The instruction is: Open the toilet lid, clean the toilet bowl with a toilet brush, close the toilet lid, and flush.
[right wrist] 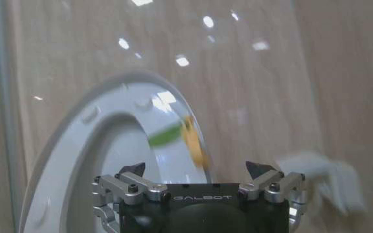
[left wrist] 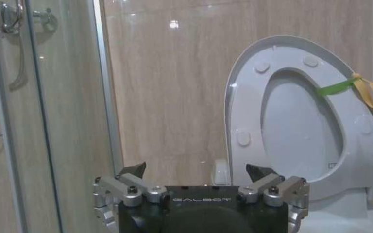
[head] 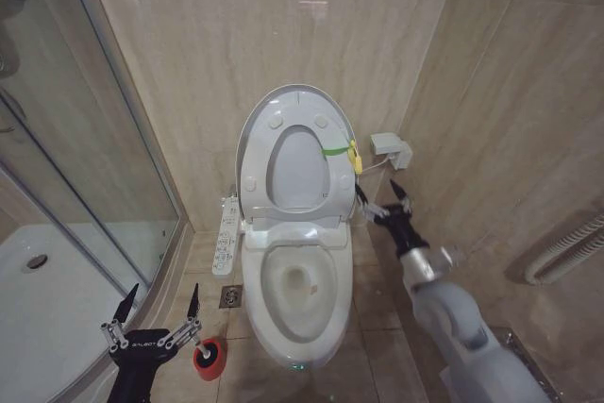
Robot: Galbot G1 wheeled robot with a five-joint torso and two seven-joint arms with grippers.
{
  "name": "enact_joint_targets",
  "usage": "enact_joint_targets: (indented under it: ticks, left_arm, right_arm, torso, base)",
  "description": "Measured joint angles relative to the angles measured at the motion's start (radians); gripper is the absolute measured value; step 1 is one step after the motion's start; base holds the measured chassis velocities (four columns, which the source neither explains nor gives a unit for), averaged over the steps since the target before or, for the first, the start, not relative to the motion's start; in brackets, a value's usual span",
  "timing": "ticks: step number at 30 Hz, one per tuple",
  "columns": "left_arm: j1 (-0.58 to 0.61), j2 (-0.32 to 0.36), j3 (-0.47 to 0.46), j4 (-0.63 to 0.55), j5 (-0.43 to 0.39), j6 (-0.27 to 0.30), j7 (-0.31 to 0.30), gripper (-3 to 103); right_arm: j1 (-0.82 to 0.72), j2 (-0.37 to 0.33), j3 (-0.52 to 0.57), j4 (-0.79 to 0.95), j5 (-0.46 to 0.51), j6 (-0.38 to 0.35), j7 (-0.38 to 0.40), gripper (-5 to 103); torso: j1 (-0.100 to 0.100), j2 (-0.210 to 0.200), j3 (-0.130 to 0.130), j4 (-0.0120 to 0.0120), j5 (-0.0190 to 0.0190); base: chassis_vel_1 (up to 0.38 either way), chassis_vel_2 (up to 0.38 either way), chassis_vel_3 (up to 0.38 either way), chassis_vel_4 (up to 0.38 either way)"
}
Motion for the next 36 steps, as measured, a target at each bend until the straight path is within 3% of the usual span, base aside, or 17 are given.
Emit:
enact_joint_targets:
  ticks: [2, 8, 12, 16, 21, 32, 36]
  left_arm:
    - [0.000, 0.000, 0.000, 0.000, 0.000, 0.000, 0.000, 100]
    - [0.000, 0.000, 0.000, 0.000, 0.000, 0.000, 0.000, 100]
    - [0.000, 0.000, 0.000, 0.000, 0.000, 0.000, 0.000, 100]
    - [0.000, 0.000, 0.000, 0.000, 0.000, 0.000, 0.000, 100]
    - [0.000, 0.000, 0.000, 0.000, 0.000, 0.000, 0.000, 100]
    - [0.000, 0.000, 0.000, 0.000, 0.000, 0.000, 0.000, 100]
    - [0.000, 0.000, 0.000, 0.000, 0.000, 0.000, 0.000, 100]
  right_arm:
    - [-0.088, 0.044, 0.013, 0.052, -0.021, -0.015, 0.038, 100]
    - [-0.212, 0.104, 0.059, 0.091, -0.102, 0.005, 0.056, 100]
    - [-0.374, 0.179, 0.146, 0.111, -0.246, 0.066, 0.013, 100]
    - [-0.447, 0.209, 0.200, 0.184, -0.262, 0.045, -0.024, 100]
    - [-0.512, 0.234, 0.237, 0.300, -0.299, -0.009, -0.014, 100]
    - [-0.593, 0.287, 0.229, 0.414, -0.303, -0.083, -0.029, 100]
    - [-0.605, 0.303, 0.222, 0.414, -0.299, -0.073, -0.041, 100]
  torso:
    - [0.000, 0.000, 0.000, 0.0002, -0.0003]
    - [0.000, 0.000, 0.000, 0.0006, -0.0003]
    - [0.000, 0.000, 0.000, 0.0002, 0.0000]
    - [0.000, 0.000, 0.000, 0.0004, -0.0002]
    - [0.000, 0.000, 0.000, 0.0005, -0.0002]
    - [0.000, 0.000, 0.000, 0.0005, -0.0002]
    - [0.000, 0.000, 0.000, 0.0005, -0.0001]
  base:
    - [0.000, 0.000, 0.000, 0.000]
    - [0.000, 0.000, 0.000, 0.000]
    - [0.000, 0.000, 0.000, 0.000]
    - [0.000, 0.000, 0.000, 0.000]
    - [0.000, 0.000, 0.000, 0.000]
    - [0.000, 0.000, 0.000, 0.000]
    - [0.000, 0.000, 0.000, 0.000]
